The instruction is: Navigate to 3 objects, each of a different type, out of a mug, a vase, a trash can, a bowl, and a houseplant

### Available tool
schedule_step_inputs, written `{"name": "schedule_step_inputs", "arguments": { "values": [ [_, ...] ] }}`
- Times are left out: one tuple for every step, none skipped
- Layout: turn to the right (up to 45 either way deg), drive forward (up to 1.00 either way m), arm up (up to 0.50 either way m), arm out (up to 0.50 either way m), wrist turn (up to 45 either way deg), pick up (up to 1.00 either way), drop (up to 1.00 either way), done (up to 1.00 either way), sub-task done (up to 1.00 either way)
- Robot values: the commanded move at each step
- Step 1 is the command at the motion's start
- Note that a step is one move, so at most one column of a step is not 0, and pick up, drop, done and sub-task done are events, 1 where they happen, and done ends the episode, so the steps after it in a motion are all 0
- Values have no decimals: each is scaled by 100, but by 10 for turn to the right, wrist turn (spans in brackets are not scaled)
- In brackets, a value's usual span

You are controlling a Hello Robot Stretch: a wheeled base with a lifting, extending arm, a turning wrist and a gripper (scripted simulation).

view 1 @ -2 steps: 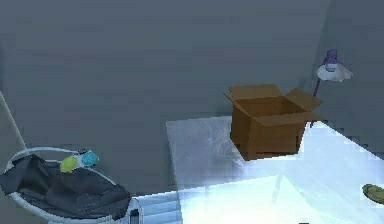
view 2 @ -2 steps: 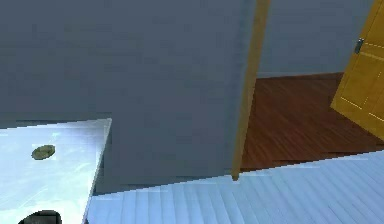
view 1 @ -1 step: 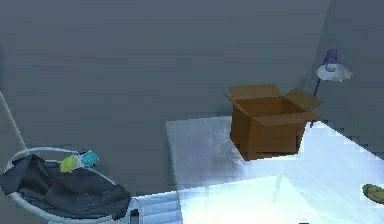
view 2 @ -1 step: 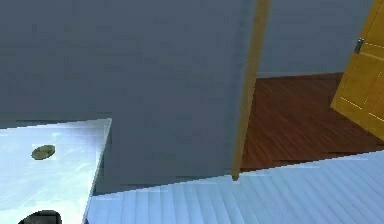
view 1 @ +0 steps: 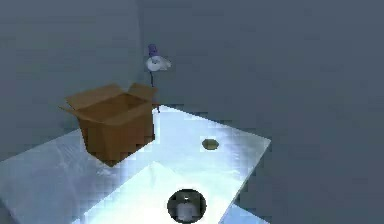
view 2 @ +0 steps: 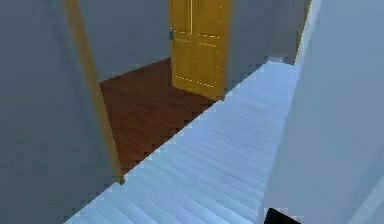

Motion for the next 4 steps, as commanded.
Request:
{"name": "schedule_step_inputs", "arguments": {
  "values": [
    [450,0,0,0,0,0,0,0,0],
    [150,0,0,0,0,0,0,0,0],
    [0,20,0,0,0,0,0,0,0],
    [450,0,0,0,0,0,0,0,0]
  ]
}}
